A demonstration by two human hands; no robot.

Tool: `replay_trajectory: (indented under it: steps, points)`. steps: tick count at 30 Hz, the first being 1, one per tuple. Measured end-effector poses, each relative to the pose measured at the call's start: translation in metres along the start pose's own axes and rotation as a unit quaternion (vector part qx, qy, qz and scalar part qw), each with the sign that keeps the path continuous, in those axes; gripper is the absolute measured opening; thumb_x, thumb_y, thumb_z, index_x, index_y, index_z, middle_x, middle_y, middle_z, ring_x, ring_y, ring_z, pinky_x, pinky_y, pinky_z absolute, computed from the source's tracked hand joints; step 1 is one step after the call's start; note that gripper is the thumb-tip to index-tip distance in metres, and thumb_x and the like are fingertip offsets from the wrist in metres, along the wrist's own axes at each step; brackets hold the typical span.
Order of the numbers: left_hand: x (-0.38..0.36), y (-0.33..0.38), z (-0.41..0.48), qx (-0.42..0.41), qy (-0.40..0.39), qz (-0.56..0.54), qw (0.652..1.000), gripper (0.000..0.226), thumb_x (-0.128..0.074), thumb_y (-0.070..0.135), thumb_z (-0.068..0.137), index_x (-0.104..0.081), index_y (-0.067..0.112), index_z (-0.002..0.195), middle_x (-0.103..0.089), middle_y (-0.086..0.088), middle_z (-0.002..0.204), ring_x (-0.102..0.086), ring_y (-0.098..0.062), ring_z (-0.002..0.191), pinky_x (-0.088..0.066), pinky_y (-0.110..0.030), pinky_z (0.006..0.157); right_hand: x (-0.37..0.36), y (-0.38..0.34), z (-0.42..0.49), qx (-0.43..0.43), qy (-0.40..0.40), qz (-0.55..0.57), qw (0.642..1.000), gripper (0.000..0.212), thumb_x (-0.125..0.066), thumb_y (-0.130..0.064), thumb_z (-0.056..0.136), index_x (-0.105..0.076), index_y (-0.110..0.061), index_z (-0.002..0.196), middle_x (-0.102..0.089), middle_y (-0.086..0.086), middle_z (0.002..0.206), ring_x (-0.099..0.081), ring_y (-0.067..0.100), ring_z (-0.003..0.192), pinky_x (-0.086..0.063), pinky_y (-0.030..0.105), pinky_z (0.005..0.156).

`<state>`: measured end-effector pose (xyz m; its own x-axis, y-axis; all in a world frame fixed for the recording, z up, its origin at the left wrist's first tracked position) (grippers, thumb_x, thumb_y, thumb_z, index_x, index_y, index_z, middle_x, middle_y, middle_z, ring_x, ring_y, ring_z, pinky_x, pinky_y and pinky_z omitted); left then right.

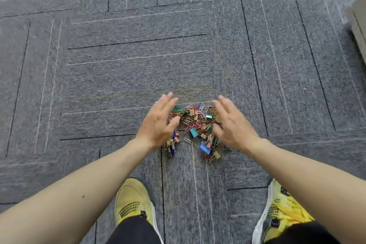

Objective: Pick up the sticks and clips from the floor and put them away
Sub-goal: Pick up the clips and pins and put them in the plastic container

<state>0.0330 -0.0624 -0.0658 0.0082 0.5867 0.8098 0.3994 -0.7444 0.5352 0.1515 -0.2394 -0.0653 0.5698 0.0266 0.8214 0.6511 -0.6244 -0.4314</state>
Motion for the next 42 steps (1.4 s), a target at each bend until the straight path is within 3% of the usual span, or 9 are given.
replay_trajectory:
  steps: [4, 11, 14, 16, 21, 28, 33, 38, 42]
  points:
    - [-0.023, -0.025, -0.040, 0.154, -0.024, -0.005, 0.988, 0.087, -0.047, 0.059, 0.092, -0.002, 0.023, 0.157, 0.010, 0.000, 0.164, 0.008, -0.015, 0.151, -0.007, -0.044, 0.123, -0.022, 0.013, -0.026, -0.148, -0.054, 0.042, 0.987, 0.083, -0.047, -0.037, 0.098, 0.004, -0.008, 0.157, 0.011, 0.018, 0.163, 0.005, 0.032, 0.151, -0.010, 0.046, 0.123]
    - [-0.060, 0.030, -0.056, 0.052, -0.062, -0.082, 0.993, 0.109, -0.067, 0.060, 0.081, 0.000, 0.019, 0.157, 0.009, 0.002, 0.165, 0.004, -0.012, 0.151, -0.006, -0.034, 0.122, -0.035, -0.023, -0.042, -0.061, -0.074, 0.128, 0.987, 0.081, -0.057, -0.031, 0.096, -0.008, -0.013, 0.158, -0.001, 0.009, 0.165, -0.009, 0.023, 0.151, -0.016, 0.037, 0.121]
    - [-0.043, 0.030, -0.054, -0.001, -0.011, 0.014, 1.000, 0.095, -0.070, 0.068, 0.070, -0.035, 0.015, 0.141, -0.037, -0.008, 0.146, -0.042, -0.023, 0.131, -0.037, -0.036, 0.111, -0.010, -0.013, -0.045, -0.055, 0.084, 0.042, 0.994, 0.045, -0.064, -0.029, 0.091, -0.051, -0.013, 0.130, -0.050, 0.012, 0.129, -0.052, 0.025, 0.111, -0.048, 0.039, 0.096]
    - [-0.027, 0.026, -0.058, -0.052, 0.032, 0.042, 0.997, 0.055, -0.067, 0.064, 0.076, -0.053, 0.016, 0.100, -0.054, 0.001, 0.098, -0.055, -0.015, 0.084, -0.054, -0.026, 0.078, -0.010, -0.009, -0.046, -0.036, 0.012, 0.051, 0.998, 0.015, -0.061, -0.029, 0.094, -0.064, -0.015, 0.098, -0.066, 0.005, 0.101, -0.057, 0.012, 0.073, -0.053, 0.025, 0.066]
    - [-0.066, 0.024, -0.090, -0.089, -0.367, 0.036, 0.925, 0.026, -0.066, 0.054, 0.085, -0.069, 0.029, 0.087, -0.065, 0.017, 0.075, -0.060, 0.000, 0.064, -0.051, -0.018, 0.059, -0.050, -0.012, -0.067, 0.047, -0.311, 0.041, 0.949, 0.020, -0.059, -0.030, 0.092, -0.073, -0.025, 0.106, -0.069, -0.009, 0.101, -0.067, 0.011, 0.080, -0.057, 0.026, 0.072]
    - [-0.059, 0.044, -0.052, -0.070, -0.203, -0.021, 0.976, 0.027, -0.064, 0.038, 0.086, -0.066, 0.021, 0.106, -0.065, 0.006, 0.094, -0.061, -0.011, 0.081, -0.054, -0.029, 0.076, -0.034, -0.029, -0.041, 0.064, -0.156, 0.081, 0.982, 0.037, -0.050, -0.018, 0.089, -0.063, -0.019, 0.124, -0.061, 0.004, 0.108, -0.059, 0.020, 0.097, -0.049, 0.038, 0.093]
    - [-0.010, 0.019, -0.044, -0.038, -0.066, 0.025, 0.997, 0.029, -0.074, 0.046, 0.081, -0.058, 0.023, 0.086, -0.056, 0.013, 0.076, -0.053, -0.006, 0.067, -0.041, -0.019, 0.061, 0.003, 0.013, -0.039, -0.089, 0.018, 0.062, 0.994, 0.004, -0.063, -0.021, 0.088, -0.065, -0.020, 0.092, -0.067, 0.001, 0.090, -0.064, 0.020, 0.079, -0.057, 0.041, 0.076]
    - [-0.008, -0.027, -0.055, 0.076, -0.178, 0.109, 0.975, 0.059, -0.087, 0.049, 0.061, -0.054, 0.025, 0.103, -0.056, 0.009, 0.091, -0.057, -0.013, 0.084, -0.053, -0.032, 0.076, -0.001, 0.059, -0.054, -0.227, -0.014, -0.029, 0.973, 0.030, -0.072, -0.043, 0.084, -0.056, -0.019, 0.092, -0.061, 0.004, 0.096, -0.060, 0.027, 0.092, -0.044, 0.034, 0.077]
    - [-0.016, -0.018, -0.053, 0.074, -0.145, 0.075, 0.984, 0.033, -0.084, 0.032, 0.074, -0.067, 0.020, 0.099, -0.066, 0.003, 0.085, -0.063, -0.017, 0.080, -0.050, -0.028, 0.069, -0.004, 0.064, -0.059, -0.257, -0.010, 0.021, 0.966, 0.027, -0.079, -0.035, 0.081, -0.057, -0.020, 0.088, -0.060, 0.004, 0.091, -0.054, 0.023, 0.087, -0.044, 0.031, 0.081]
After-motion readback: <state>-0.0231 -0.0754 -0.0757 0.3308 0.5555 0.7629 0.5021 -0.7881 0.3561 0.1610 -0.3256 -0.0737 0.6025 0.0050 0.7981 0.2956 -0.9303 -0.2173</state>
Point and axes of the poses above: each hand's wrist, its own z-axis towards the middle knuckle, its own x-axis out of the back of the hand, y = z × x, the point moved 6 cm from there along z, towards the middle knuckle
